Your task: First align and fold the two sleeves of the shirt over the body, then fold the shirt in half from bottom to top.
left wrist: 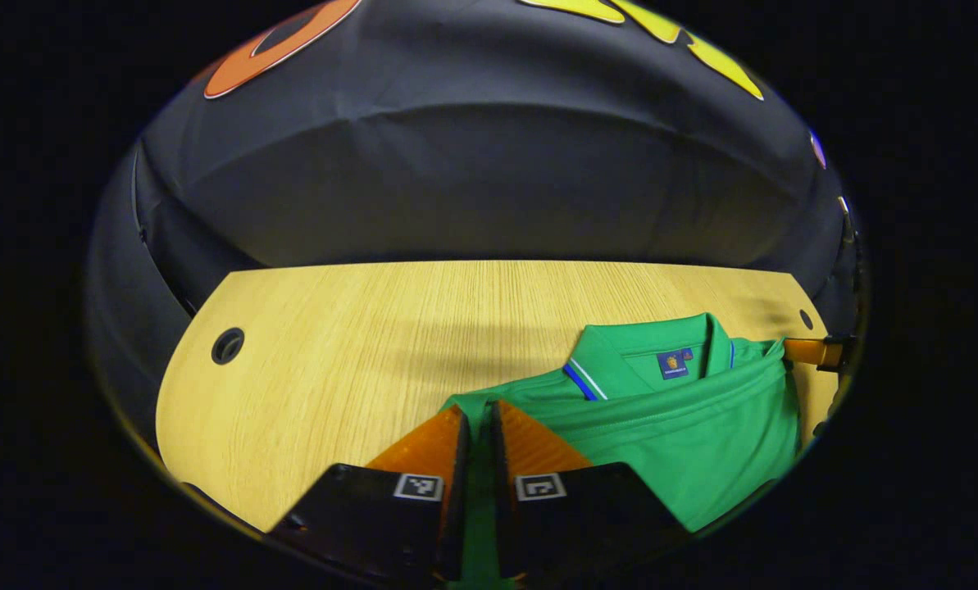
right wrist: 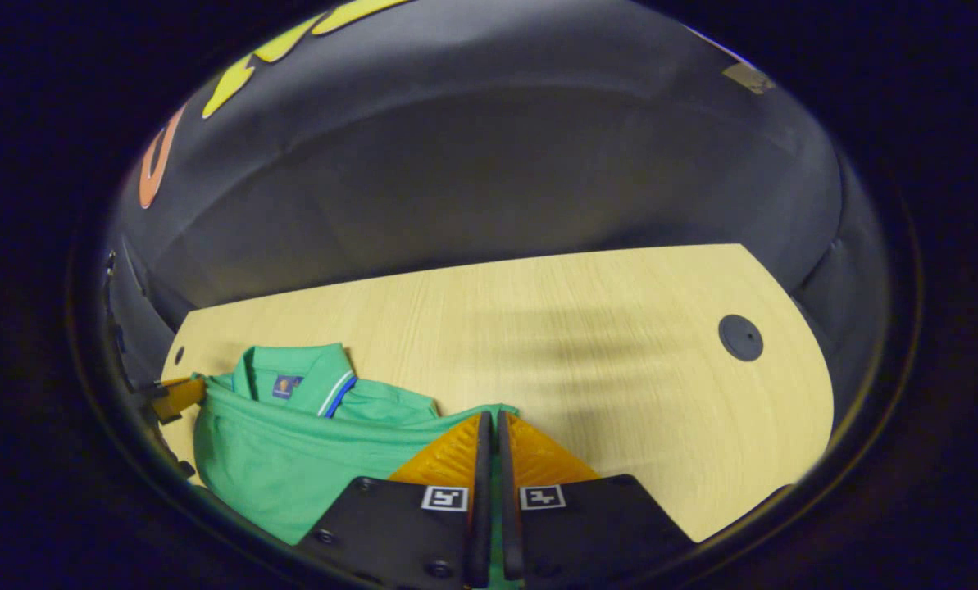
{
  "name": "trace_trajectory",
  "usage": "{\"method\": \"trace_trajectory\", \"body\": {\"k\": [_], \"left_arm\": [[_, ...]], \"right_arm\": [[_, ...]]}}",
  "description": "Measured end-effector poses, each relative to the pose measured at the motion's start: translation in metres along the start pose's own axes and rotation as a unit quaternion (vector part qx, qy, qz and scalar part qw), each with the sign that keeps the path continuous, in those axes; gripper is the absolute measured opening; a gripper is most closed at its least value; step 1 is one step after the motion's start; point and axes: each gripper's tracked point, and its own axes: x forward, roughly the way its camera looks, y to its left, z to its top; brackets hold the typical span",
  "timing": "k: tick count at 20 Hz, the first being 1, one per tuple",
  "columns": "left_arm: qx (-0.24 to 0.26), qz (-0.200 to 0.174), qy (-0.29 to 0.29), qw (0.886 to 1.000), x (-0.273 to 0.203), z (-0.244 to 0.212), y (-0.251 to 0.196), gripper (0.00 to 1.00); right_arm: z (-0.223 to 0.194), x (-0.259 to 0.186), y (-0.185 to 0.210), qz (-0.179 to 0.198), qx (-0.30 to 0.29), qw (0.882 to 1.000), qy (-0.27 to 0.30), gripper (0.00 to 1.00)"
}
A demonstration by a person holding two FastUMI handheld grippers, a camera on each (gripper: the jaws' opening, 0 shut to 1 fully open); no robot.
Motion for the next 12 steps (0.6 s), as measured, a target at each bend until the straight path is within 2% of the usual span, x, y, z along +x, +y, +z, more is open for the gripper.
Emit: {"method": "trace_trajectory", "body": {"k": [1,2,3,4,6,9,11,12], "left_arm": [[-0.003,-0.002,-0.004,1.000,-0.004,0.004,-0.001,0.45],[0.000,0.009,-0.012,1.000,-0.010,0.009,0.004,0.63],[0.008,0.026,-0.019,0.999,-0.014,0.014,0.010,0.82],[0.007,0.028,-0.022,0.999,-0.027,0.020,0.011,1.00],[-0.010,0.008,-0.038,0.999,-0.059,0.036,-0.003,1.00],[-0.025,0.008,-0.085,0.996,-0.127,0.069,-0.007,1.00],[-0.025,0.012,-0.124,0.992,-0.180,0.090,-0.011,1.00],[-0.021,0.014,-0.144,0.989,-0.209,0.100,-0.014,1.00]], "right_arm": [[0.008,-0.007,-0.007,-0.019,-0.002,1.000,-0.012,0.25],[0.014,-0.016,-0.004,-0.014,-0.002,1.000,-0.019,0.30],[0.023,-0.031,0.003,0.000,-0.007,1.000,-0.028,0.49],[0.026,-0.044,0.009,0.010,-0.015,0.999,-0.034,0.67],[0.037,-0.076,0.013,0.010,-0.051,0.997,-0.053,0.97],[0.053,-0.137,0.030,0.016,-0.077,0.993,-0.088,1.00],[0.067,-0.181,0.037,0.016,-0.083,0.989,-0.120,0.97],[0.075,-0.205,0.043,0.017,-0.086,0.986,-0.139,1.00]]}}
